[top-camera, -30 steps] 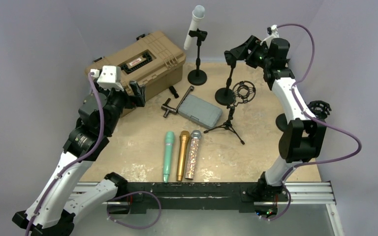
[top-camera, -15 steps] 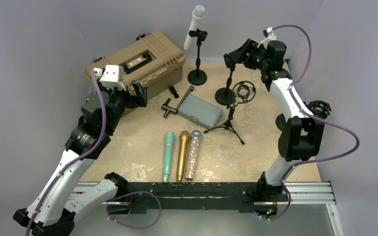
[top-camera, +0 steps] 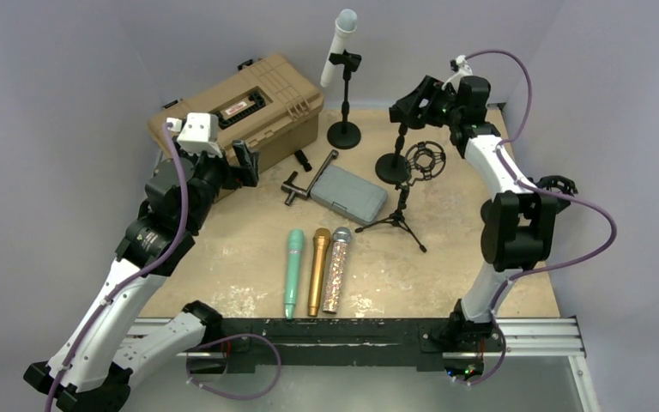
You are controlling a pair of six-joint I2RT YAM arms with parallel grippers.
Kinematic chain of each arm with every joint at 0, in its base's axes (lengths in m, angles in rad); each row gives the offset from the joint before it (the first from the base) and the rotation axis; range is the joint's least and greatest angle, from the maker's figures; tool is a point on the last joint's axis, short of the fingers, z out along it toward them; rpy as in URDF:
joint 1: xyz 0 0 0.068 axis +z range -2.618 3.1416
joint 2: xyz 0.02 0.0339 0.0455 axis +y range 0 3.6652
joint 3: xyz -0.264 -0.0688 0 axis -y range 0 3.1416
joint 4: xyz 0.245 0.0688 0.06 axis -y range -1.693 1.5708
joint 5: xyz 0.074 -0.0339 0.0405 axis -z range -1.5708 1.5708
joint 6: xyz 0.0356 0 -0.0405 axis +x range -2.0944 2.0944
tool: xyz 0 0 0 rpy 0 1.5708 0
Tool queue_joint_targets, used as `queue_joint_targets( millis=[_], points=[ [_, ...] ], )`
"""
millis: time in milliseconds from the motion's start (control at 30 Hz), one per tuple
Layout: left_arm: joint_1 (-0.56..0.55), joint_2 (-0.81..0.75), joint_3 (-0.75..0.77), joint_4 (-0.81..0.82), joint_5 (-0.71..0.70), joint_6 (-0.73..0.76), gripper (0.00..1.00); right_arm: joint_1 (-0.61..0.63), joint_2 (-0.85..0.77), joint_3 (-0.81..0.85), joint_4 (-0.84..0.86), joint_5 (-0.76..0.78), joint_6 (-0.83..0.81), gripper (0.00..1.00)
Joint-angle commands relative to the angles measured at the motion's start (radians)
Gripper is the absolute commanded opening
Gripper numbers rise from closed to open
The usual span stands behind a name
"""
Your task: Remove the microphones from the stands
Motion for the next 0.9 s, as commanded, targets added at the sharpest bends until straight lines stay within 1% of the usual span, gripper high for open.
queue_joint_targets(
  millis=[0,167,333,500,667,733,800,867],
  points=[
    [0.002,-0.003,0.017,-0.003,0.013,-0.012,0.86,-0.012,0.039,-0.035,-0.145,0.064,-0.091,0.73],
    [0.002,0.004,0.017,-0.005,0.018,-0.014,0.86,-0.012,0.049,-0.013,-0.158,0.071,-0.099,0.75],
    [0.002,0.01,0.018,-0.007,0.019,-0.018,0.86,-0.012,0.043,0.087,-0.193,0.035,-0.086,0.77],
    [0.002,0.009,0.018,-0.007,0.022,-0.02,0.86,-0.013,0.003,0.248,-0.299,0.079,-0.104,0.88],
    [0.002,0.009,0.02,-0.008,0.034,-0.026,0.86,-0.013,-0.038,0.353,-0.374,0.193,-0.12,0.94],
    [0.002,0.013,0.018,-0.007,0.03,-0.025,0.86,-0.009,-0.057,0.354,-0.362,0.227,-0.107,0.95],
    [0.002,0.018,0.022,-0.012,0.031,-0.027,0.86,0.008,-0.092,0.309,-0.288,0.239,-0.085,0.96],
    [0.002,0.021,0.023,-0.012,0.042,-0.032,0.86,0.049,-0.133,0.26,-0.21,0.283,-0.093,0.97]
  ],
)
